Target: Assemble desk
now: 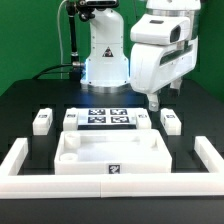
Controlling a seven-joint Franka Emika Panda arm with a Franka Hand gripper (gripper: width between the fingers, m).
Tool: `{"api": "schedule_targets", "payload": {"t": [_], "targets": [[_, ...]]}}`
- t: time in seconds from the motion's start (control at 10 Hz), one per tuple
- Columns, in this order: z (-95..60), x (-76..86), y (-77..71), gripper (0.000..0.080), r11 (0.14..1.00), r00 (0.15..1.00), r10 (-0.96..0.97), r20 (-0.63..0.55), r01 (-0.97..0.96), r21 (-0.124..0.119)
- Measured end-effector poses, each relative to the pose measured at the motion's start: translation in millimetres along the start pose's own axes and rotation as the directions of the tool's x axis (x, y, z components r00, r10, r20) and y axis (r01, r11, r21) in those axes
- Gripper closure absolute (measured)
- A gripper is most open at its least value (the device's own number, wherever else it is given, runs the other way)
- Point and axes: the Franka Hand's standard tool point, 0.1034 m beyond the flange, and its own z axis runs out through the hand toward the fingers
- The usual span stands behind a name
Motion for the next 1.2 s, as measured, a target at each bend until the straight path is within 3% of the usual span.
{"api": "schedule_targets", "payload": {"t": [1.2], "targets": [[0.9,-1.3,0.0,0.0150,1.000,1.000,-0.031,-0.001,0.031,-0.001]]}}
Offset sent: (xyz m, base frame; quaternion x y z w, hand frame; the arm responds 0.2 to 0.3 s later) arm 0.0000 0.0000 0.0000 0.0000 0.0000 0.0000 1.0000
